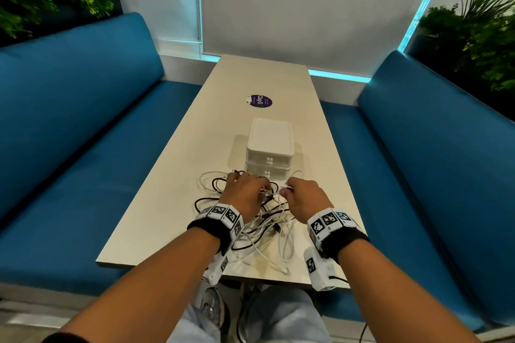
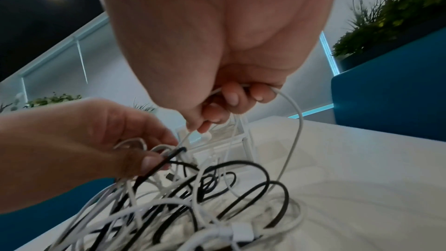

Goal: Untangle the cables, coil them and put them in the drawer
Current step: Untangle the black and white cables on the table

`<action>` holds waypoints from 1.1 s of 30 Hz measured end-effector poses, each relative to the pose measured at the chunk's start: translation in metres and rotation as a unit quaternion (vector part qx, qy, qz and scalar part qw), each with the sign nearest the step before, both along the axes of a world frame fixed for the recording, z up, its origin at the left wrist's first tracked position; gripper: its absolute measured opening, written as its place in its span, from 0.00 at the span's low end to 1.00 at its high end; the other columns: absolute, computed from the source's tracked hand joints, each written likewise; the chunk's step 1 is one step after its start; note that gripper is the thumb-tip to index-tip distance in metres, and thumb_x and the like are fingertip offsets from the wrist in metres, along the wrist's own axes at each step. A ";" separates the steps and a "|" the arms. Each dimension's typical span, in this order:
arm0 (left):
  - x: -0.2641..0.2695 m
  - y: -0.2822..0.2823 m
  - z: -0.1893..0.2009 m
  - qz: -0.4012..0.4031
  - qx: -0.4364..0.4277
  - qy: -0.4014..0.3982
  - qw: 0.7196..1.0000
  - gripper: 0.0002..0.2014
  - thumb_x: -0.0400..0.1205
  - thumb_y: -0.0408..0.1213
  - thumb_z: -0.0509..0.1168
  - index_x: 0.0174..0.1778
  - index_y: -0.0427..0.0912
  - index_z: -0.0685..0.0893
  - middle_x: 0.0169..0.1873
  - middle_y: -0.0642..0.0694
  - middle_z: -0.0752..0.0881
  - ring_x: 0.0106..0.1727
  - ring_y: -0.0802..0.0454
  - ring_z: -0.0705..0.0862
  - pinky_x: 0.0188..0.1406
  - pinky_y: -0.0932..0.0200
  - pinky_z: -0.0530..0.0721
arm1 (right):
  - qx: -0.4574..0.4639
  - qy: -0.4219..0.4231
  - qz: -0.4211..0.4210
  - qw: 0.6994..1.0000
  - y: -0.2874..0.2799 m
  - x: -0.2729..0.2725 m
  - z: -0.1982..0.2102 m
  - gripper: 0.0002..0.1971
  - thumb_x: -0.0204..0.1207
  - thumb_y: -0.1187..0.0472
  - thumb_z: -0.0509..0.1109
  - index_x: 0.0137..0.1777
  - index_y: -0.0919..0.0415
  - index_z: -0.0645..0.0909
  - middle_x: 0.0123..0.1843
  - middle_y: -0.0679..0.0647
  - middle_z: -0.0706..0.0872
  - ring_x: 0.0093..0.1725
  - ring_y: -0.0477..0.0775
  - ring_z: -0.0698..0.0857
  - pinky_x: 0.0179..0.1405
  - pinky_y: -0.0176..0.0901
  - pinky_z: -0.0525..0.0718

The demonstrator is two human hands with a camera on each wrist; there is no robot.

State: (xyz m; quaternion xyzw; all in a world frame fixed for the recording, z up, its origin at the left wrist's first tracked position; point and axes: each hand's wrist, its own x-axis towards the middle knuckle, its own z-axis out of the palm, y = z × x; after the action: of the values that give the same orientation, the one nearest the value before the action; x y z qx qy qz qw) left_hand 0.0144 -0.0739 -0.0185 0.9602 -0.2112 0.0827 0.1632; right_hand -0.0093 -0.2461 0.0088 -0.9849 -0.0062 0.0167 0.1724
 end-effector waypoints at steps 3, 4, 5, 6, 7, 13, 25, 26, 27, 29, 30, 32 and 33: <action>0.002 0.007 0.006 0.020 0.002 0.010 1.000 0.12 0.83 0.41 0.65 0.60 0.59 0.83 0.56 0.55 0.87 0.63 0.48 0.78 0.65 0.47 0.63 | 0.001 -0.003 -0.025 1.000 -0.011 0.002 0.005 0.14 0.84 0.48 0.60 0.51 0.59 0.78 0.50 0.61 0.87 0.50 0.66 0.84 0.45 0.51 0.82; 0.001 0.007 0.007 0.020 0.013 0.012 1.000 0.13 0.82 0.40 0.65 0.61 0.60 0.82 0.57 0.55 0.87 0.64 0.48 0.78 0.64 0.46 0.63 | 0.005 0.001 -0.036 0.999 -0.014 0.002 0.007 0.14 0.85 0.48 0.60 0.51 0.59 0.78 0.51 0.61 0.86 0.50 0.66 0.84 0.45 0.50 0.81; 0.000 0.007 0.008 0.020 0.030 0.008 0.999 0.15 0.82 0.39 0.65 0.63 0.60 0.80 0.59 0.55 0.86 0.64 0.48 0.77 0.64 0.46 0.62 | 0.010 0.004 -0.047 0.999 -0.017 0.002 0.007 0.14 0.85 0.48 0.59 0.51 0.59 0.78 0.51 0.61 0.86 0.50 0.66 0.84 0.44 0.50 0.81; -0.001 0.006 0.008 0.019 0.051 -0.001 0.998 0.20 0.81 0.38 0.65 0.66 0.62 0.77 0.61 0.55 0.84 0.65 0.47 0.77 0.65 0.44 0.63 | 0.014 0.007 -0.055 0.998 -0.018 0.001 0.008 0.15 0.85 0.48 0.59 0.51 0.59 0.78 0.52 0.61 0.86 0.50 0.65 0.84 0.44 0.49 0.81; -0.003 0.005 0.007 0.019 0.074 -0.010 0.997 0.25 0.79 0.36 0.65 0.70 0.63 0.74 0.63 0.53 0.82 0.67 0.45 0.75 0.66 0.43 0.64 | 0.016 0.012 -0.058 0.998 -0.019 0.001 0.008 0.15 0.85 0.48 0.59 0.52 0.59 0.78 0.52 0.62 0.86 0.50 0.65 0.83 0.44 0.49 0.80; -0.006 -0.019 0.004 -0.067 0.127 -0.020 0.989 0.30 0.72 0.28 0.67 0.69 0.58 0.77 0.70 0.53 0.75 0.76 0.49 0.67 0.76 0.41 0.57 | 0.032 0.033 -0.056 0.997 -0.024 -0.008 0.002 0.15 0.85 0.49 0.59 0.57 0.61 0.77 0.54 0.63 0.86 0.52 0.65 0.84 0.48 0.49 0.81; -0.001 -0.016 -0.016 -0.012 0.092 -0.012 0.996 0.13 0.88 0.48 0.52 0.54 0.54 0.82 0.55 0.54 0.83 0.64 0.48 0.76 0.73 0.43 0.60 | 0.010 -0.013 -0.058 0.998 -0.047 -0.007 0.010 0.13 0.86 0.49 0.59 0.53 0.59 0.77 0.47 0.58 0.86 0.49 0.63 0.83 0.50 0.52 0.80; 0.000 -0.014 -0.015 -0.012 0.089 -0.014 0.996 0.13 0.88 0.47 0.52 0.54 0.55 0.82 0.54 0.54 0.83 0.64 0.49 0.76 0.73 0.43 0.60 | -0.004 -0.020 -0.062 0.998 -0.051 -0.006 0.012 0.13 0.86 0.49 0.59 0.53 0.58 0.77 0.46 0.57 0.86 0.49 0.63 0.83 0.50 0.52 0.79; 0.001 -0.012 -0.015 -0.013 0.087 -0.014 0.996 0.12 0.89 0.47 0.52 0.53 0.55 0.82 0.54 0.55 0.83 0.63 0.49 0.76 0.73 0.42 0.60 | -0.018 -0.025 -0.068 0.997 -0.057 -0.006 0.013 0.13 0.86 0.49 0.58 0.53 0.58 0.77 0.46 0.56 0.86 0.49 0.63 0.83 0.49 0.52 0.77; 0.002 -0.009 -0.013 -0.015 0.088 -0.009 0.996 0.11 0.88 0.45 0.53 0.52 0.56 0.82 0.53 0.56 0.83 0.63 0.50 0.76 0.73 0.41 0.59 | -0.049 -0.033 -0.088 0.994 -0.068 -0.005 0.012 0.12 0.86 0.48 0.57 0.51 0.56 0.76 0.46 0.56 0.87 0.47 0.63 0.81 0.46 0.51 0.72; 0.003 -0.009 -0.011 -0.015 0.090 -0.008 0.996 0.11 0.88 0.44 0.54 0.51 0.56 0.82 0.53 0.57 0.83 0.63 0.50 0.76 0.73 0.41 0.58 | -0.061 -0.031 -0.100 0.993 -0.073 -0.006 0.011 0.12 0.86 0.48 0.57 0.51 0.55 0.76 0.47 0.56 0.87 0.46 0.62 0.80 0.45 0.50 0.70; 0.003 -0.009 -0.010 -0.017 0.100 -0.008 0.995 0.11 0.87 0.44 0.55 0.50 0.56 0.83 0.52 0.57 0.83 0.62 0.50 0.76 0.72 0.42 0.58 | -0.076 -0.016 -0.117 0.990 -0.075 -0.010 0.007 0.12 0.86 0.49 0.57 0.52 0.56 0.77 0.48 0.56 0.88 0.45 0.61 0.80 0.45 0.49 0.70; 0.002 -0.011 -0.011 -0.017 0.108 -0.010 0.994 0.11 0.87 0.44 0.55 0.50 0.56 0.83 0.51 0.56 0.84 0.62 0.50 0.77 0.72 0.42 0.57 | -0.083 -0.010 -0.119 0.989 -0.073 -0.013 0.005 0.11 0.86 0.51 0.57 0.53 0.56 0.77 0.49 0.56 0.88 0.45 0.62 0.80 0.47 0.49 0.71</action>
State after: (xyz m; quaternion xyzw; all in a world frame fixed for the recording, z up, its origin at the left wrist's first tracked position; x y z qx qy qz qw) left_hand 0.0167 -0.0845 -0.0298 0.9675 -0.2372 0.0663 0.0581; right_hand -0.0226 -0.3187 0.0136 -0.9896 0.1104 -0.0131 0.0910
